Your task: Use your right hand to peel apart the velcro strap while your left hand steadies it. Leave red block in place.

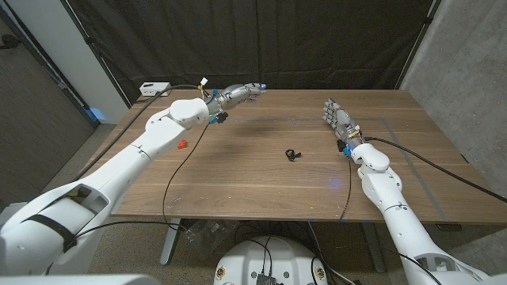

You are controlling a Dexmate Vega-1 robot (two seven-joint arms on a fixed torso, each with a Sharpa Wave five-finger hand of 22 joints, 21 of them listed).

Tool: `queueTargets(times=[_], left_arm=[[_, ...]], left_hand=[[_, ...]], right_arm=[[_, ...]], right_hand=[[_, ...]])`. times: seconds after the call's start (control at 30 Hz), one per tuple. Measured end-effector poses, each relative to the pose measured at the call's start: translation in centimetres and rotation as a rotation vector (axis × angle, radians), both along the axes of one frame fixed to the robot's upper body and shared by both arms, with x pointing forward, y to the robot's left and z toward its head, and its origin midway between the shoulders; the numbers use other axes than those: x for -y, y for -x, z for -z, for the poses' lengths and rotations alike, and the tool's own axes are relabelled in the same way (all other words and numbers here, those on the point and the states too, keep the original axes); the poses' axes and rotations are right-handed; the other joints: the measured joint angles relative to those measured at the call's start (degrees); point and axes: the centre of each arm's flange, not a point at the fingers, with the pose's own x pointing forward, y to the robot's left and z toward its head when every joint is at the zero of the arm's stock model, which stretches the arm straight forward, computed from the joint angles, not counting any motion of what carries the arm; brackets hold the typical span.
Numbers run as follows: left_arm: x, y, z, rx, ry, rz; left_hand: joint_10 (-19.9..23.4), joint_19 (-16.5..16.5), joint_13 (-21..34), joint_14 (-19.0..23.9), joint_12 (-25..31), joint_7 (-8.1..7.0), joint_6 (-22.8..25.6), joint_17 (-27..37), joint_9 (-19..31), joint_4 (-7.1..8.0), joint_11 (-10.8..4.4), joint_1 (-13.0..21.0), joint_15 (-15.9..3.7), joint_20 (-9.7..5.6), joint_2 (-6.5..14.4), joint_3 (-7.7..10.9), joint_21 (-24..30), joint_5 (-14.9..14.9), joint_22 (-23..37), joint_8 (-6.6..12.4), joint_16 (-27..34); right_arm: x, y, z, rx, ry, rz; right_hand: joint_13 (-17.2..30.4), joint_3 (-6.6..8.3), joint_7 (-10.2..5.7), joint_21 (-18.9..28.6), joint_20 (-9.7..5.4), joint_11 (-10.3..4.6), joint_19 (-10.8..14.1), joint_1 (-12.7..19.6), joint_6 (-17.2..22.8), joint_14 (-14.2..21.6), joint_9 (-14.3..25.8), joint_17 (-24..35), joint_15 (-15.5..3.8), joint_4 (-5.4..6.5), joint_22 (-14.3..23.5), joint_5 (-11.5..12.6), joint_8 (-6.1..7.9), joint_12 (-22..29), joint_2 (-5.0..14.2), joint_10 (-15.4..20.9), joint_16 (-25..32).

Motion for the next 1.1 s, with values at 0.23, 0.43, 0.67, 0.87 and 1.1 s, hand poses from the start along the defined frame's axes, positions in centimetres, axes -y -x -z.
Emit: queueTargets(times=[0.23,0.43,0.67,0.87,1.1], left_arm=[[1.2,1.3,-0.9,0.046,-0.094,-0.020],[2.6,2.5,-1.8,0.086,-0.206,-0.047],[3.8,3.2,-2.2,0.113,-0.332,-0.088],[6.0,4.7,-3.0,0.155,-0.457,-0.104],[8.4,6.3,-3.5,0.179,-0.611,-0.126]], left_hand=[[-0.6,0.5,0.3,-0.2,-0.4,0.31,-0.3,0.3,0.0,-1.77,-0.15,3.4,-0.21,0.09,-1.0,0.18,-0.2,0.5,0.0,-0.44,-0.2],[-2.1,-0.6,0.4,-2.7,-0.9,0.51,-0.9,0.3,0.3,-2.30,-0.64,6.5,0.46,0.32,-2.5,0.24,-1.0,0.9,0.3,-0.78,-0.7],[-2.4,-2.3,1.2,-4.9,-0.9,0.88,6.5,1.1,1.0,-1.50,0.24,9.2,1.25,0.89,-4.1,-0.56,-2.1,1.9,0.3,1.95,-1.1],[-1.0,-4.6,2.0,-5.7,0.5,0.71,8.7,1.7,1.7,-0.84,-0.34,9.9,1.55,1.00,-4.0,-1.22,-3.3,2.0,0.6,3.23,-0.8],[-1.9,-6.9,3.3,-7.2,1.3,0.77,8.7,2.9,2.3,0.08,0.48,9.9,2.65,1.53,-4.0,-2.17,-4.2,2.6,0.8,3.27,-0.8]], right_arm=[[-0.4,0.2,0.1,0.005,0.000,0.001],[-0.6,0.4,0.3,0.009,-0.003,0.002],[-0.8,0.6,0.5,0.013,-0.005,0.002],[-1.0,0.9,0.4,0.019,-0.006,0.004],[-1.1,0.9,0.4,0.020,-0.004,0.004]], right_hand=[[0.0,0.00,0.00,0.0,0.00,0.00,0.0,0.0,0.0,0.0,0.0,0.0,0.00,0.00,0.0,0.0,0.00,0.0,0.00,0.0,0.0],[0.0,0.00,0.00,0.0,0.00,0.00,0.0,0.0,0.0,0.0,0.0,0.1,0.00,0.00,0.0,0.0,0.00,0.0,0.00,0.0,0.0],[0.0,0.00,-0.22,0.0,0.00,0.00,0.0,0.0,0.2,0.0,0.0,0.1,-0.01,0.00,0.0,0.0,0.00,0.0,0.00,0.0,0.0],[0.0,0.00,-0.31,0.0,0.00,0.00,0.0,0.0,0.3,0.0,0.0,0.1,-0.01,0.00,0.0,0.0,0.00,0.0,0.00,0.0,0.0],[0.0,-0.17,-0.31,-0.2,0.00,0.00,0.0,0.0,0.3,0.0,0.0,0.1,0.00,0.17,0.0,0.0,0.00,0.0,0.00,0.0,0.0]])
